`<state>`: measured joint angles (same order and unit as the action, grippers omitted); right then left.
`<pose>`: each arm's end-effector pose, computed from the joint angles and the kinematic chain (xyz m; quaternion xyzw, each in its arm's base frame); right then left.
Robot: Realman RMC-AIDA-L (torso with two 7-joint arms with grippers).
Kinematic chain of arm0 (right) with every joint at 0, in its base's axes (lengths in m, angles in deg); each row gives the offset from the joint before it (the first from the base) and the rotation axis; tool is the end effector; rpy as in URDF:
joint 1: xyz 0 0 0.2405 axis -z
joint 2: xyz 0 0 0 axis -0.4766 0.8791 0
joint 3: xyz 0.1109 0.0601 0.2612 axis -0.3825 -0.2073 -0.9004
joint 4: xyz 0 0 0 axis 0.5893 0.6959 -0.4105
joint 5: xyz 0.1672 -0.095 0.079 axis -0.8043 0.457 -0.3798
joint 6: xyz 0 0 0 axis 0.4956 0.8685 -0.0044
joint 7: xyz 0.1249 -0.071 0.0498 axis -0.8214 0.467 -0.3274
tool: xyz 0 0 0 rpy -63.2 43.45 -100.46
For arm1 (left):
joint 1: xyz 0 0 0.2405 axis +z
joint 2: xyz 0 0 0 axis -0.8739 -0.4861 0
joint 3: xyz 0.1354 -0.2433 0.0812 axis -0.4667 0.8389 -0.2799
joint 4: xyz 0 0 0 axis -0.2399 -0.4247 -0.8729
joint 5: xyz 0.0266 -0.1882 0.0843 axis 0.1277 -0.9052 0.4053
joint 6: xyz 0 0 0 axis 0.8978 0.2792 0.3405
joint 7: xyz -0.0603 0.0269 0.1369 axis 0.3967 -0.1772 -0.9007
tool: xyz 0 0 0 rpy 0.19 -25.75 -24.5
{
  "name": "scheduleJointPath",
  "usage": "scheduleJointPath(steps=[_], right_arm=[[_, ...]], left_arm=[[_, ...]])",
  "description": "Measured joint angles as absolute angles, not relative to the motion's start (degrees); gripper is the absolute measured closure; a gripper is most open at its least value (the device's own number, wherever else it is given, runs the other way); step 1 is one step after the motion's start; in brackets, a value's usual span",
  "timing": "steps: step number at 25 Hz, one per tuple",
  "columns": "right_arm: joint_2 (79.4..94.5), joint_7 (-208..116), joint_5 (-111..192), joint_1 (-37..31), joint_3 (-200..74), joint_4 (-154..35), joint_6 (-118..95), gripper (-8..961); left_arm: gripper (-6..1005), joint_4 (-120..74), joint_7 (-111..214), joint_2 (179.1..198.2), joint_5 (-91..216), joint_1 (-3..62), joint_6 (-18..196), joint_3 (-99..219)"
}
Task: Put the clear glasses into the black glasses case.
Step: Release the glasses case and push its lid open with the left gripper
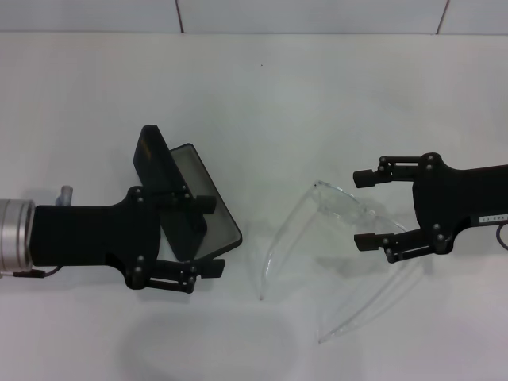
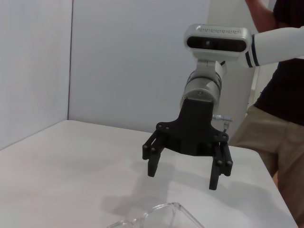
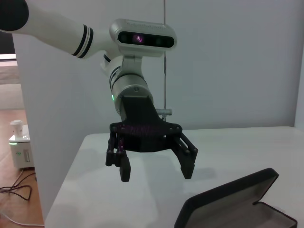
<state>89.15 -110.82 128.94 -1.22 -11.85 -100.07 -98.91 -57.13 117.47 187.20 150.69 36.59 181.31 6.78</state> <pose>0.2470 0.3360 -0.0135 -0.9733 0.0018 0.2235 0.0534 -0.2862 0.2940 -0.0138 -0.9599 -0.0825 -0.2662 0.0295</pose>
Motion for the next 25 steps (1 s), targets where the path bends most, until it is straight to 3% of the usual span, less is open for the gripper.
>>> scheduleJointPath(steps=[14,21,25], right_arm=[[89.17,-110.8,129.1,-1.3,-11.9,-100.8,-98.6,122],[89.09,-110.8,129.1,-1.6,-11.9,-100.8,-98.5,121],[89.08,-110.8,129.1,-1.7,-11.9,-100.8,-98.3,121]], left_arm=[[120,-57.5,124.1,187.18,150.5,35.4,181.1,9.7],[120,-68.3,161.3,186.84,155.0,33.9,174.4,13.4],[119,-74.5,173.3,187.67,163.4,33.4,171.9,13.3]])
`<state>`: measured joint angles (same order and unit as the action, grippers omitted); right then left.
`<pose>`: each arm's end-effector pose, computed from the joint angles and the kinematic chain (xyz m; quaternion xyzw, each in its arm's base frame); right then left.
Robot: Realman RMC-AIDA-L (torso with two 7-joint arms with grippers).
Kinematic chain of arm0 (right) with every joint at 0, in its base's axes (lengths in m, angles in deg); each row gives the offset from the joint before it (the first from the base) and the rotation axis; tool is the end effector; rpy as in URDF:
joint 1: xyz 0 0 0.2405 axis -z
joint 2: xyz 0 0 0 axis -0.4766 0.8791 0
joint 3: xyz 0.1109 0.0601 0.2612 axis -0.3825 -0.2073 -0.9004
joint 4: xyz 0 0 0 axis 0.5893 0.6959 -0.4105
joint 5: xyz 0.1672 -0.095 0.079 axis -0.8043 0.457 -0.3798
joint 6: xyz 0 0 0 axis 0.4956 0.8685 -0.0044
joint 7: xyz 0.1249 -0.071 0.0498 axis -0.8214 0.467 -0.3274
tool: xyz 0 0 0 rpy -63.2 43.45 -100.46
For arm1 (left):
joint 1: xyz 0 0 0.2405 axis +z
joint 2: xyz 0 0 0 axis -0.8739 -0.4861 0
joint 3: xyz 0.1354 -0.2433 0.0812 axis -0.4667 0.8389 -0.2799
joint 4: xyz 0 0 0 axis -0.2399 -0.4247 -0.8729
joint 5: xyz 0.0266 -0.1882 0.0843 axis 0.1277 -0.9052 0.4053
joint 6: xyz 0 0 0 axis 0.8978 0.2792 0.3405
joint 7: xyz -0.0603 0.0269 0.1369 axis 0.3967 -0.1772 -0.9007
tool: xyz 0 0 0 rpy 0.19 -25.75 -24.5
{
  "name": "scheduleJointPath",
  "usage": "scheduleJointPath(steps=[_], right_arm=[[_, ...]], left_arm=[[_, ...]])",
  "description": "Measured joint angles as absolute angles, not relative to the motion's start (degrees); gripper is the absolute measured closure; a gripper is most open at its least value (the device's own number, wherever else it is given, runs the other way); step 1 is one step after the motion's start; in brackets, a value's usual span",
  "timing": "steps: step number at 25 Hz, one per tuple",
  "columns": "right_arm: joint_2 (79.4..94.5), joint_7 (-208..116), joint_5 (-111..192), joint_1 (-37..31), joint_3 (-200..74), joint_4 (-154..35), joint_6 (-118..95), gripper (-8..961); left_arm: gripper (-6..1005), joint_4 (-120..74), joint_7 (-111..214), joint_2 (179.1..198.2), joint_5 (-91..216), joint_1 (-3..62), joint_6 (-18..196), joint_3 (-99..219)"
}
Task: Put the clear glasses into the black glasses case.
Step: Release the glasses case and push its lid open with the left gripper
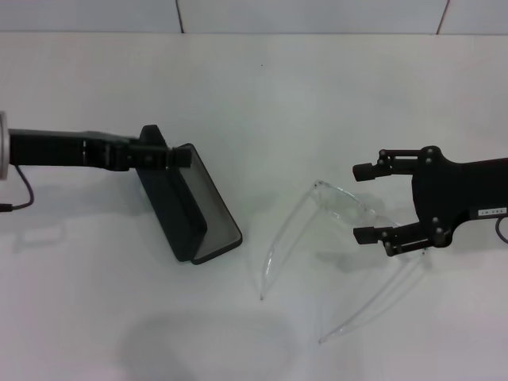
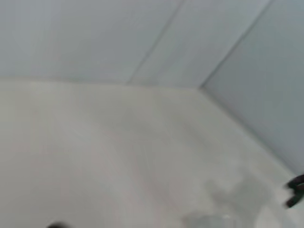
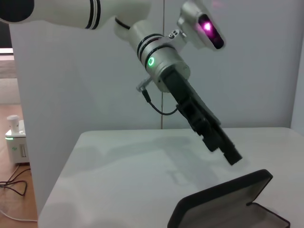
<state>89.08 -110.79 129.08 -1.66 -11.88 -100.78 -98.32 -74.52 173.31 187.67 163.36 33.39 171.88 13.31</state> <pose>0.2440 0.3405 -0.0117 -0.9739 -0.0066 0.2189 0.0597 -0.2740 0.3563 0.0261 -0.8811 -0.4296 -0.1802 0.0816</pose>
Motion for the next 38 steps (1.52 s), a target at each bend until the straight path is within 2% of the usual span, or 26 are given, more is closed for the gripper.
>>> scheduleJointPath(steps=[13,28,38], right_arm=[[89.05,-110.8,129.2,-1.6,-11.9,-100.8,-98.0,122],[89.04,-110.8,131.3,-2.0,-11.3,-100.9,-96.2,121],[89.41,-105.1,133.0,-1.1,-11.2,-100.9,-95.8,121]], left_arm=[[120,-87.7,195.0,190.46,181.5,31.9,171.1,11.5],[119,-92.4,210.0,191.33,187.3,27.4,171.4,1.6],[120,-92.1,214.7,193.26,190.5,27.0,169.3,0.4]])
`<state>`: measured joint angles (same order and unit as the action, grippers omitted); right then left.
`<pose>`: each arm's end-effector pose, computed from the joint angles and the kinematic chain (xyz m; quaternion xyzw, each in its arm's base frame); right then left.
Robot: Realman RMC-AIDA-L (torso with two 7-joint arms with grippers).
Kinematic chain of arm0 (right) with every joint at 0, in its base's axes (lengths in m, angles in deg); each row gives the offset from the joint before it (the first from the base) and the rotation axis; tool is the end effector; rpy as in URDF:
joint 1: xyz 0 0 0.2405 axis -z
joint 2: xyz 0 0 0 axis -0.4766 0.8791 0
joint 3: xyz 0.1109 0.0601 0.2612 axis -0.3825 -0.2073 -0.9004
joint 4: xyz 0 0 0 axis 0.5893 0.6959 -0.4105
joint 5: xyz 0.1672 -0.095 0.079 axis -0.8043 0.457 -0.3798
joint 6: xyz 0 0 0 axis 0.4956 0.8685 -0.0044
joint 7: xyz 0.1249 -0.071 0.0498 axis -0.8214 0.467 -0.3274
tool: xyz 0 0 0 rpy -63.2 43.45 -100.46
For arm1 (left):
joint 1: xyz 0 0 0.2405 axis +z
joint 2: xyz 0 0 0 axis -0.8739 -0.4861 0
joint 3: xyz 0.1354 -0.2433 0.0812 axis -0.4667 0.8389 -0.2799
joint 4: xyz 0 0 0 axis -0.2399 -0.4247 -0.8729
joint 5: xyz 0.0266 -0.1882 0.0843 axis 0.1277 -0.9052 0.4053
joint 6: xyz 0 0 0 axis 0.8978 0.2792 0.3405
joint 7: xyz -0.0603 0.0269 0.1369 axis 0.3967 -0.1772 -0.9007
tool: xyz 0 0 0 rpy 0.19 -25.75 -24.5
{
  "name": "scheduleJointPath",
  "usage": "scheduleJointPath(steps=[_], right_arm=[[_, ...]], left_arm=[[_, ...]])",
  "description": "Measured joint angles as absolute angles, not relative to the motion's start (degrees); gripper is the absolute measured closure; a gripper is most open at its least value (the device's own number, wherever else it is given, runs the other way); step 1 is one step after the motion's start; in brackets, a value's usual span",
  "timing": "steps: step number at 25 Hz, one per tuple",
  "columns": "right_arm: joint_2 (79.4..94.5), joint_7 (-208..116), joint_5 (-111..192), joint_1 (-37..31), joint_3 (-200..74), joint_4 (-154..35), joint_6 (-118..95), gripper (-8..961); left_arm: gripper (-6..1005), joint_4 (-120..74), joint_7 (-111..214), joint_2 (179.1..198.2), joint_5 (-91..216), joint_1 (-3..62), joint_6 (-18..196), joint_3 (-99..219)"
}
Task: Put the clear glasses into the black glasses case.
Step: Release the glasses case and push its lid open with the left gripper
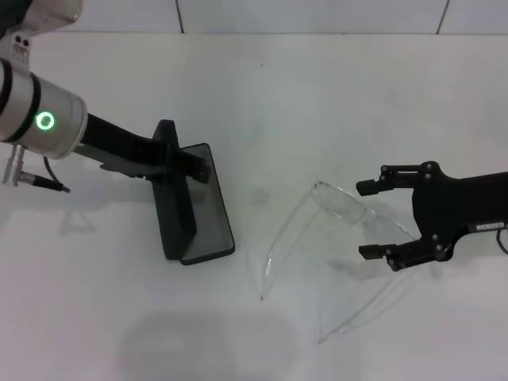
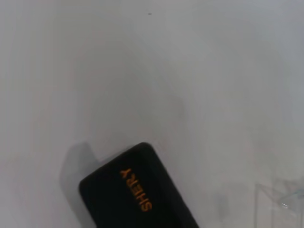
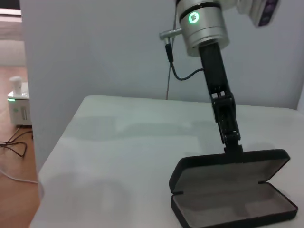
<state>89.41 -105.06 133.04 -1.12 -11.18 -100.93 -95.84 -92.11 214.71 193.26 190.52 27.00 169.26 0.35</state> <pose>0.2565 0.3390 -0.0200 -0.9808 -0.0474 0.1759 0.0698 -0.2245 0.3796 -0.0082 -0.8095 -0.5656 0.0195 0.1562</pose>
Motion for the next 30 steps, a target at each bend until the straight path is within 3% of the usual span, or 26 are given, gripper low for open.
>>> scheduleJointPath(steps=[20,30], right_arm=[[89.52,-104.1,133.0,-1.1,-11.2,-100.9,-95.8,121],[89.59,-104.1,132.7,-1.2,-11.2,-100.8,-95.2,121]], left_arm=[[124,-92.1,217.8,193.2,197.9,26.5,167.0,-1.5],[269,-91.7,216.1,192.35,198.2,26.4,167.5,-1.4]])
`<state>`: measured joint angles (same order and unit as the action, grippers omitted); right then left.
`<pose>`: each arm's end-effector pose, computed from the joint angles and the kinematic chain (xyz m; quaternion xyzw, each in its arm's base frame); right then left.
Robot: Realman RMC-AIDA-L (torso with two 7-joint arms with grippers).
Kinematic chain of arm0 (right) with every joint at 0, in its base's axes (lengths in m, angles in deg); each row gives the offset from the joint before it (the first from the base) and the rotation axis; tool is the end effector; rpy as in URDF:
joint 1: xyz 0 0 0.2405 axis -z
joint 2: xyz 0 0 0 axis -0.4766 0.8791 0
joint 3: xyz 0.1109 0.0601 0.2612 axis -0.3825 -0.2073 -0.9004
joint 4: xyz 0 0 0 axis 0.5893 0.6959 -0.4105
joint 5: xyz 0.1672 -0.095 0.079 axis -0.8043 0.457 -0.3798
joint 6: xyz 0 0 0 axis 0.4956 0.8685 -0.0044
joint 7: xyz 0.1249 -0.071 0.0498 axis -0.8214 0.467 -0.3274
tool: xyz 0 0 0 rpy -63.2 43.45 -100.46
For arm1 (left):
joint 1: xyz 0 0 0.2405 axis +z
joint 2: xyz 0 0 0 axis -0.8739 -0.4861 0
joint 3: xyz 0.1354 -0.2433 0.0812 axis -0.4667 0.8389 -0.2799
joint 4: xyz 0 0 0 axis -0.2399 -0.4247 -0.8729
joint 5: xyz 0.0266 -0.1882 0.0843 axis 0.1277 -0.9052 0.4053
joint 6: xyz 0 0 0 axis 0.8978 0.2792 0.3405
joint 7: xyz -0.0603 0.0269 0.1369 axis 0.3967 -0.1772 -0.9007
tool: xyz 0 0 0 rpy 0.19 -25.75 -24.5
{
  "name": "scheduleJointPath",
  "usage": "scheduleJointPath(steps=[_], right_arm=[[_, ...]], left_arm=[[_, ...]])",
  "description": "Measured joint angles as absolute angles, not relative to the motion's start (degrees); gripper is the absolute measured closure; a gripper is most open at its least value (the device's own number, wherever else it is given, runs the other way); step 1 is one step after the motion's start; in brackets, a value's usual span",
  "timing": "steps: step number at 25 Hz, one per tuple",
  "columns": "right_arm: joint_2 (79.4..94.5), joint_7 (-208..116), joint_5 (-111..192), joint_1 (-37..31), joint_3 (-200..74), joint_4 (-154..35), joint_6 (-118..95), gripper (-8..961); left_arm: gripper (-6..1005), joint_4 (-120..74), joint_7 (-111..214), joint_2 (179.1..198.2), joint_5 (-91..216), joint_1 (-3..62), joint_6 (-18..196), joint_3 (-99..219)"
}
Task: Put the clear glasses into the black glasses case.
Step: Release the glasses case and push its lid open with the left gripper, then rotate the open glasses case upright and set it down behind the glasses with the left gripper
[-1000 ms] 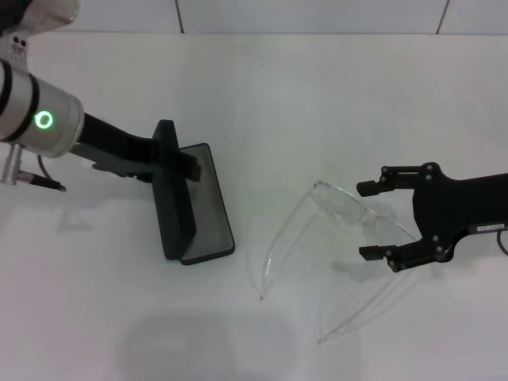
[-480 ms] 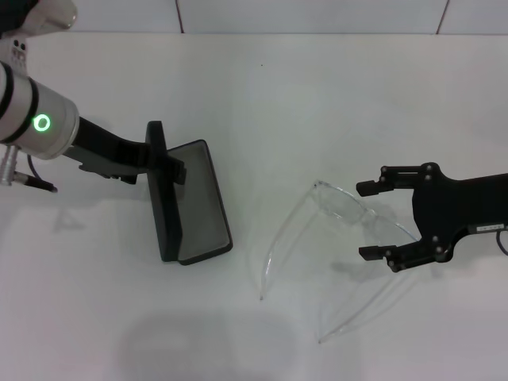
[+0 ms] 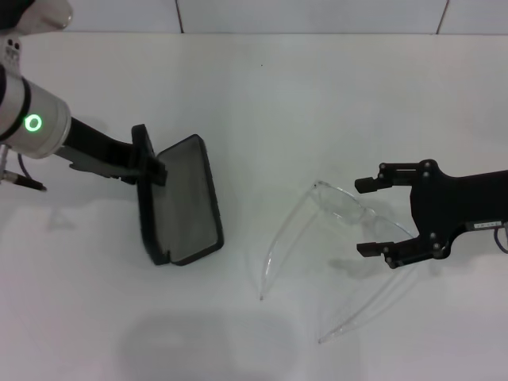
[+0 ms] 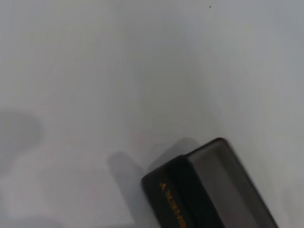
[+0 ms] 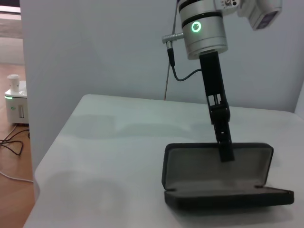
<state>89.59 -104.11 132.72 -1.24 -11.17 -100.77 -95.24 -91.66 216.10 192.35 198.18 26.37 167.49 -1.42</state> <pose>0.2553 0.3406 -0.0213 -0.9797 -0.0542 0.1773 0.0756 -0.2418 0.3870 -0.0008 -0.7984 -0.5593 0.0735 0.2108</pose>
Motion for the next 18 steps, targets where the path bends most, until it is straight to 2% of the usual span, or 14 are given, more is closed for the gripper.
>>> scheduleJointPath(steps=[1,6,12,18], right_arm=[[89.59,-104.1,132.7,-1.2,-11.2,-100.8,-95.2,121],[89.61,-104.1,132.6,-1.2,-11.2,-100.8,-95.2,122],[89.61,-104.1,132.6,-1.3,-11.2,-101.0,-95.2,122],[89.93,-104.0,132.5,-1.1,-11.2,-100.8,-95.3,122]], left_arm=[[283,-91.5,215.8,192.2,198.2,26.4,167.5,-1.4],[519,-91.4,213.8,192.04,198.3,26.0,167.6,-1.4],[755,-91.4,209.8,191.85,198.5,24.6,167.6,-1.4],[786,-91.4,203.7,191.2,198.5,22.2,166.3,-1.1]])
